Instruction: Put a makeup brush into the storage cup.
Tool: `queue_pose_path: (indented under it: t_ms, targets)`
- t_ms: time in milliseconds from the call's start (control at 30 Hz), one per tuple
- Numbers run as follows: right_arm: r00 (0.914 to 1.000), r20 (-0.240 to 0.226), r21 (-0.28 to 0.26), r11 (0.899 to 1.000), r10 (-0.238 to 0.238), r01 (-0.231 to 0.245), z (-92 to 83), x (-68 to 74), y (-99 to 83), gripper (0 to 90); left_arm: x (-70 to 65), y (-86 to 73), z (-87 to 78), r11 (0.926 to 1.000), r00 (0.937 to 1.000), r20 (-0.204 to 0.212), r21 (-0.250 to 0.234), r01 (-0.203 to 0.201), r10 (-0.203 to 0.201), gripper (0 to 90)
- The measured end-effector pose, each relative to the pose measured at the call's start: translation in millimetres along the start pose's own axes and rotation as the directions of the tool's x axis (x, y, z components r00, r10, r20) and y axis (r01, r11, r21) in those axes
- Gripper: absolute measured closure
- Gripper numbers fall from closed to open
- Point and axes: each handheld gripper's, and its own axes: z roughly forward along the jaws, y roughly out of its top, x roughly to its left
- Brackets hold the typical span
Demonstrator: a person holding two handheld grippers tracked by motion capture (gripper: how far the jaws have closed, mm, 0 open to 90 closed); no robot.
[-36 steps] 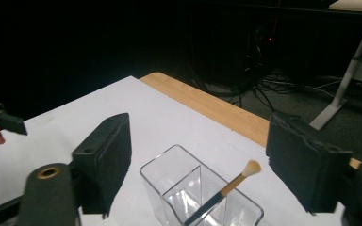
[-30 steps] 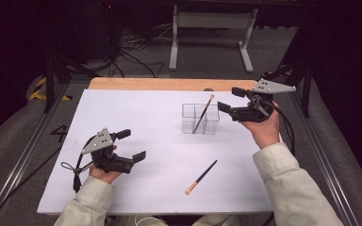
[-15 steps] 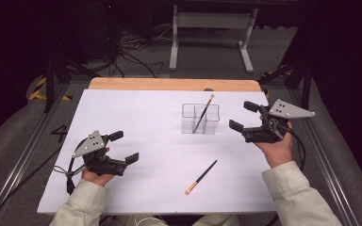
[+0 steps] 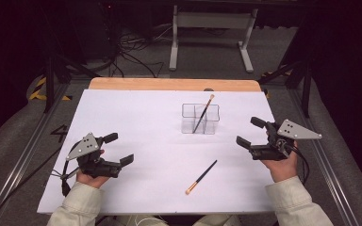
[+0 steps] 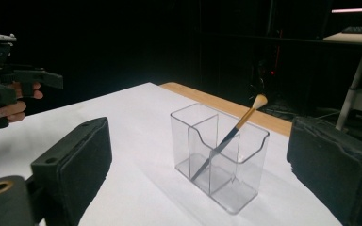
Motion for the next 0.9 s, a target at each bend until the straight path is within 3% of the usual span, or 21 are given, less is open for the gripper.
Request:
queue_pose_path:
  t_ms: [267, 500, 733, 900]
  targets:
    - [1.0, 0.007, 0.003, 1.0, -0.005, 0.005, -4.3, 2.8, -18.8, 5.6, -0.2, -6.0, -7.0, 1.0, 0.9999, -0.007, -0.001, -0.008, 0.008, 0.8]
    - [0.9995, 0.022, -0.021, 1.0, 0.021, -0.021, -10.9, 2.5, -39.5, 3.9, 0.9, -11.0, -13.3, 0.9999, 0.9996, -0.024, -0.009, -0.012, 0.011, 0.7]
    - [0.9979, 0.063, -0.063, 0.998, 0.016, -0.012, -17.7, 3.8, -60.3, 2.0, 4.0, -17.9, -17.0, 0.9997, 0.9988, -0.047, -0.021, -0.015, 0.014, 0.6]
    - [0.9966, 0.079, -0.056, 0.998, 0.025, -0.02, -20.0, 1.7, -72.1, 1.5, 4.9, -21.9, -19.6, 0.9993, 0.9978, -0.064, -0.032, -0.017, 0.015, 0.6]
